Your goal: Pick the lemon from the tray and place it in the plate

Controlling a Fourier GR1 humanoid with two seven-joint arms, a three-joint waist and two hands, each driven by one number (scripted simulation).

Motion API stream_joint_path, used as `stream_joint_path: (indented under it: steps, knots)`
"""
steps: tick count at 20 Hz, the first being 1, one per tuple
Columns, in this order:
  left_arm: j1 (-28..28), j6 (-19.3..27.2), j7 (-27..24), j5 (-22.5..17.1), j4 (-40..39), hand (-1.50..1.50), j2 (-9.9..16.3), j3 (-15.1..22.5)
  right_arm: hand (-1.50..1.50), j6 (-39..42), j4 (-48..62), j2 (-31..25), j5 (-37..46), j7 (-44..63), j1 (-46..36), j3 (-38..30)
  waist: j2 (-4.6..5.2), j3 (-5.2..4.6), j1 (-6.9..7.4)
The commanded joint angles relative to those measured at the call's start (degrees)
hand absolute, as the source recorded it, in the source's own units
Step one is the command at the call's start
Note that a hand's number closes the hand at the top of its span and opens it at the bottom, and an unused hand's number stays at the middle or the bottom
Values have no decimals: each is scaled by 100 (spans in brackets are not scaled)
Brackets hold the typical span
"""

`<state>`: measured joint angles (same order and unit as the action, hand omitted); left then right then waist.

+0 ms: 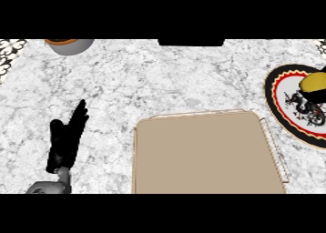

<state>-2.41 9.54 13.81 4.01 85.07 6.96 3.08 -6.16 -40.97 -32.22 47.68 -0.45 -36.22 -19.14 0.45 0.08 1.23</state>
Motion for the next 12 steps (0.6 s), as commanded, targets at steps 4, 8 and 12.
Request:
stream_joint_path:
  steps: [4, 8, 12]
  knots:
    - [85, 114, -202, 243, -104, 0, -182, 212, 150, 823, 1498, -409, 81, -490, -250, 89, 19, 1, 33]
    - [-363, -132, -33, -62, -333, 0, 83, -215, -150, 1130, 2080, -562, -70, -1221, -475, -14, 17, 2, 3]
    - [120, -242, -151, -129, -34, 0, 86, -153, -150, 1001, 2146, -593, -472, -2181, -393, -359, 7, 7, 30]
